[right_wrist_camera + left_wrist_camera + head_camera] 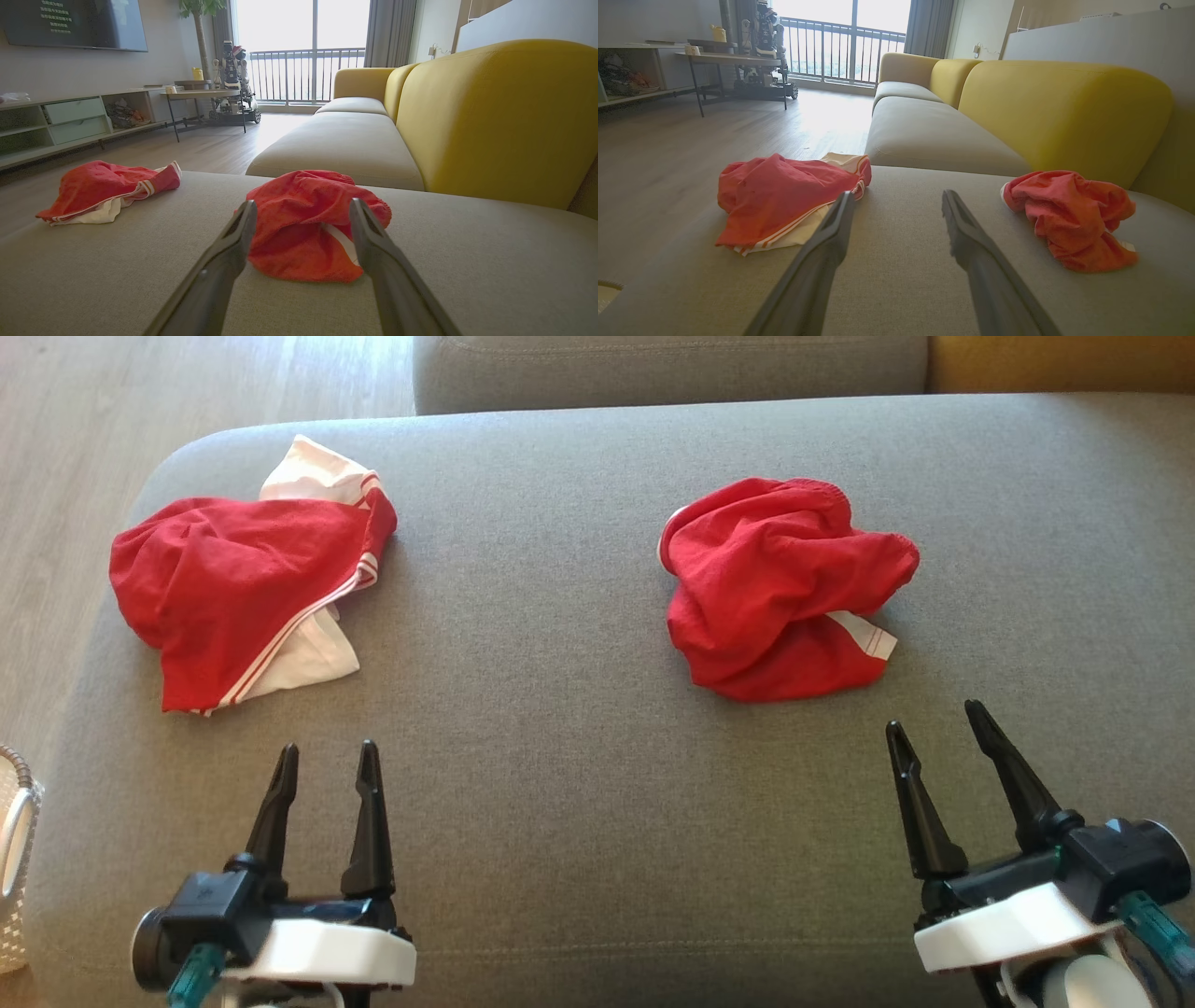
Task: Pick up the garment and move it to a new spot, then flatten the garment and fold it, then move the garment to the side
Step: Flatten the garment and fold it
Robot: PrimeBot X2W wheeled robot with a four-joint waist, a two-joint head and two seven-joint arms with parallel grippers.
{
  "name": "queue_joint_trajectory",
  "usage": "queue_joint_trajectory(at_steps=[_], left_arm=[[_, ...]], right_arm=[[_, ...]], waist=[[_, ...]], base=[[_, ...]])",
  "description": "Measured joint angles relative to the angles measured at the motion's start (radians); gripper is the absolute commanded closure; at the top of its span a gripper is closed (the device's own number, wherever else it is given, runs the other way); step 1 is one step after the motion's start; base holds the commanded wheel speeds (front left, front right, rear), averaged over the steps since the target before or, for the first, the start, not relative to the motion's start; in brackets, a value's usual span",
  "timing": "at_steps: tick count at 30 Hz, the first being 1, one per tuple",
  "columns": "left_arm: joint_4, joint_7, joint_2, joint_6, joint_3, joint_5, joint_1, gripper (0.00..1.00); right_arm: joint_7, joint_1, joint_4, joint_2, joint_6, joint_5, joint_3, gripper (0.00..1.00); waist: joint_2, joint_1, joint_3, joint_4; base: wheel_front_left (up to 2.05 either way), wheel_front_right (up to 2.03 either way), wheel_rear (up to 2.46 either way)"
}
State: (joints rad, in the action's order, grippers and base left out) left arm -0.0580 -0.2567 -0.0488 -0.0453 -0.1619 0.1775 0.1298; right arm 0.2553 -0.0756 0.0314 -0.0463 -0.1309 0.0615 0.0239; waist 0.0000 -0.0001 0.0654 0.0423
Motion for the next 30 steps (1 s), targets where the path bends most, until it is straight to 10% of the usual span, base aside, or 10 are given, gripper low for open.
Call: queue_joint_trajectory(at_steps=[13,30], left_arm=[[0.049,0.000,0.000,0.033,-0.045,0.053,-0.088,0.00],[0.474,0.001,0.007,0.161,-0.388,-0.013,-0.692,0.00]], right_arm=[[0.000,0.009,0.005,0.000,0.000,0.038,-0.012,0.00],[0.000,0.130,0.075,0.001,0.000,0.134,-0.007,0.00]], waist=[[0.0000,0.0000,0.014,-0.024],[0.0000,0.0001,0.152,-0.263]], base=[[0.00,0.00,0.00],[0.00,0.00,0.00]])
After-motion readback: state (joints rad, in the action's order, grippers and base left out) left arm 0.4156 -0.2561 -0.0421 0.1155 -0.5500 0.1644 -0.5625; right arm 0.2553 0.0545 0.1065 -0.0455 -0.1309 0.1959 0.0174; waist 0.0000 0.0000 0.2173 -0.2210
